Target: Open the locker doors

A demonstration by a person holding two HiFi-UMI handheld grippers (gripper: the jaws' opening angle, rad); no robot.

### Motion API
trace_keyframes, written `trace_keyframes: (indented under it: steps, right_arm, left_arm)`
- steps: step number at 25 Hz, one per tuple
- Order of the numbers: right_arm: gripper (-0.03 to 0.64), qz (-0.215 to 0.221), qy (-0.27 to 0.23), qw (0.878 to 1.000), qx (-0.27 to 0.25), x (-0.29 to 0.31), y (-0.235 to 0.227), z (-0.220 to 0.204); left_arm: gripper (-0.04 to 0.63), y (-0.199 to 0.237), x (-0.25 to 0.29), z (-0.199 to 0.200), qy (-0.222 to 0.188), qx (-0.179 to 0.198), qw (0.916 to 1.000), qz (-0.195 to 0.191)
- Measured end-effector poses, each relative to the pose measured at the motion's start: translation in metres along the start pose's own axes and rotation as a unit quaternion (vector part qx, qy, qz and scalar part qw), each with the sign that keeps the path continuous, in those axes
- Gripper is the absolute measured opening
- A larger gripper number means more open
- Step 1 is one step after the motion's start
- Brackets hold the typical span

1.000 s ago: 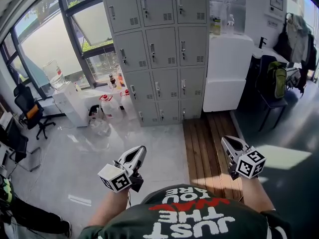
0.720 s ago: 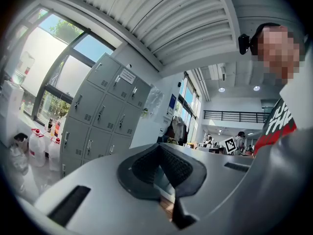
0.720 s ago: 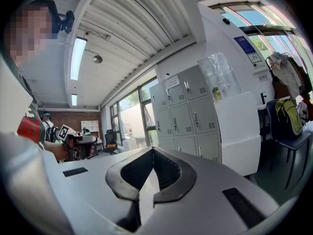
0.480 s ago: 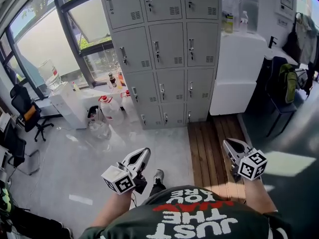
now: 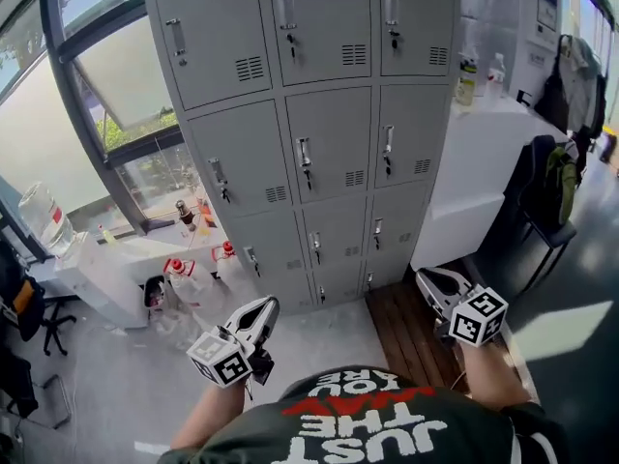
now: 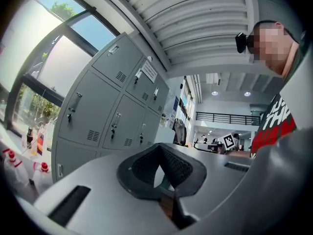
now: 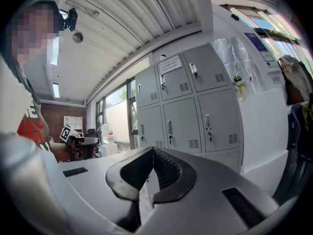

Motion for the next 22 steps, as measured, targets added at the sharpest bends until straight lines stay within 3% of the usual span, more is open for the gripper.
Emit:
trace_keyframes:
  steps: [5,9,16,22]
  right_arm:
    - [0.034,-0.017,0.007,1.000,0.007,0.096,-0.026,-0.002]
    - [0.034,-0.029,-0.003,0.999,0.015,0.140,-0.056,0.000]
    - [0.034,0.011,-0.012,1.000,0.008,0.210,-0.124,0.018]
    - [0.034,0.050,-0.027,0.998,0.014,0.262,-0.197,0.065]
  left_arm:
    - [-0.002,0.093,0.064,0.035,-0.004,-0.007,0.9999,-0.007]
    - [-0.002,0.134,0.105,0.038,0.000,-0.012,0.9999,-0.012]
    - [-0.002,0.156,0.169,0.038,-0.008,0.003,0.9999,-0.014]
    - [-0.002,0.156,0.230,0.031,-0.051,0.014,0.9980,0.034]
Point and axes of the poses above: the fingertips, and each gripper's own axes: x forward along the fingers, y to its left, z out of its top, the point moved 10 cm from there along -x, backward along the fingers, and after that the axes turned 15 degrees about -y, right-handed, at the moved point
